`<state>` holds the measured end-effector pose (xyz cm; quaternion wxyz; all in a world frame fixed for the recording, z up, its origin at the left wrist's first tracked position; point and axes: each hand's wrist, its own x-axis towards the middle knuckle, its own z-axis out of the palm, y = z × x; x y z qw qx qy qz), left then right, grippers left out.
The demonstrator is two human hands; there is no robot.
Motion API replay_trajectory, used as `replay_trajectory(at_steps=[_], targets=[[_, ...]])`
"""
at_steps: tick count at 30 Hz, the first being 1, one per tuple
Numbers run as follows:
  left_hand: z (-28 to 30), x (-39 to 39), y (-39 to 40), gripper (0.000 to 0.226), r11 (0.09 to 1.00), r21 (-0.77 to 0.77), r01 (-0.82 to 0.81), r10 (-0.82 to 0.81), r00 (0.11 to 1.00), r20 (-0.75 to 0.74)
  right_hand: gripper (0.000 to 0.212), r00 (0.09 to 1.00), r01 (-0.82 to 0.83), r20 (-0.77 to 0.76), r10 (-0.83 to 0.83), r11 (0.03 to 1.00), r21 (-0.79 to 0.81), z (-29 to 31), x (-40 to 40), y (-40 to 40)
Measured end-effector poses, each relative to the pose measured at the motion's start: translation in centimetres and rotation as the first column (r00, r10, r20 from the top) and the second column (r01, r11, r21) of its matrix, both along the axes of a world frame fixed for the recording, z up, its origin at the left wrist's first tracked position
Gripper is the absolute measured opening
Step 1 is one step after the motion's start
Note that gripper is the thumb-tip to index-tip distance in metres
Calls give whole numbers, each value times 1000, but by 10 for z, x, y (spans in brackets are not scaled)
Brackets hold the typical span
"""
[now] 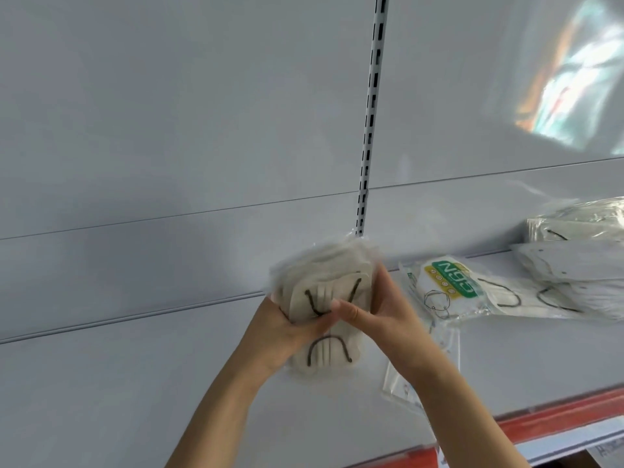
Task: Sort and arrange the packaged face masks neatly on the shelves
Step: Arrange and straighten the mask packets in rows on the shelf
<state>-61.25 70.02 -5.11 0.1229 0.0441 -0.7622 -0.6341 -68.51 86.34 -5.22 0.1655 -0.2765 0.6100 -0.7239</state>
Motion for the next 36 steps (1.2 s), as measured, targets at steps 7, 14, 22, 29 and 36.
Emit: replay_trajectory(at_steps=[7, 14, 22, 29, 36], targets=[[-4, -4, 7, 32, 996, -73, -44, 47, 998, 36, 52, 997, -27, -68, 27, 1000, 3, 7, -3, 15], [3, -24, 26, 34, 975, 201, -92, 67, 990, 125, 85, 710, 687, -606, -358, 542, 485, -42, -84, 156], [12, -49, 75, 58, 927, 375, -5, -92, 966, 242, 10, 498, 860, -315, -808, 414, 300, -50, -107, 232], [10, -64, 95, 37, 926, 374, -45, -70, 955, 287, 12, 390, 918, -225, -893, 396, 20, -7, -84, 229], [22, -77, 118, 59, 925, 378, -27, -86, 956, 279, 22, 682, 680, -676, -279, 581, 447, -50, -92, 169]])
